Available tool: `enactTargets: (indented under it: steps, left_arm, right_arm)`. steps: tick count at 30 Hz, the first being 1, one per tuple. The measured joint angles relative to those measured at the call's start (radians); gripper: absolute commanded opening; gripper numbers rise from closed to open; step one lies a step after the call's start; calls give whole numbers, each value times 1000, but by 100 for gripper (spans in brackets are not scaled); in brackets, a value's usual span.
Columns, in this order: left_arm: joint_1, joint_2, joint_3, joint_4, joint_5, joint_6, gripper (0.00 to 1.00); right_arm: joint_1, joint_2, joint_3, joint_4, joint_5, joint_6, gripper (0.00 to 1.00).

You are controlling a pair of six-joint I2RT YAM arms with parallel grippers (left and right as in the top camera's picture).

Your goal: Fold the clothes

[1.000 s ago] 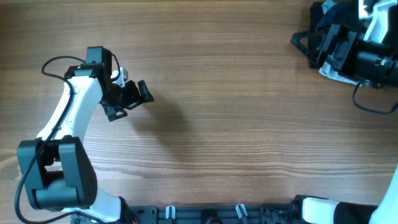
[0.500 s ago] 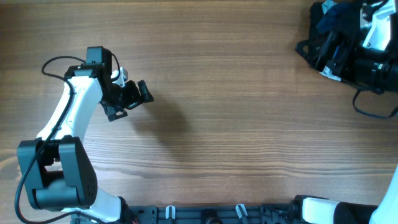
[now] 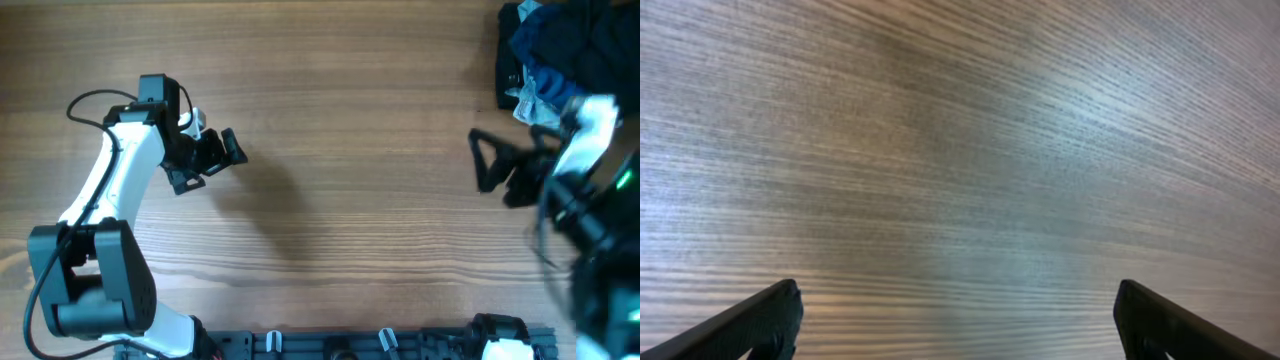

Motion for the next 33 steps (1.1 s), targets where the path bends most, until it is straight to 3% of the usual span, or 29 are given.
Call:
enactTargets:
  steps: [6, 9, 13, 18, 24, 33]
  left_arm:
    - [0, 0, 0, 1, 3, -3, 100]
    - [0, 0, 0, 1, 3, -3, 100]
    - [0, 0, 0, 1, 3, -3, 100]
    - [0, 0, 0, 1, 3, -3, 100]
    - [0, 0, 0, 2, 3, -3, 100]
    - [0, 0, 0, 2, 3, -3, 100]
  right_arm:
    - [0, -472, -758, 500, -2, -11, 100]
    - [0, -596, -943, 670, -18, -12, 100]
    - [0, -685, -1052, 850, -24, -78, 100]
    - [45, -759, -1109, 899, -11, -205, 100]
    - [57, -772, -1114, 837, 268, -76, 100]
    - [57, -774, -1116, 767, 317, -73, 100]
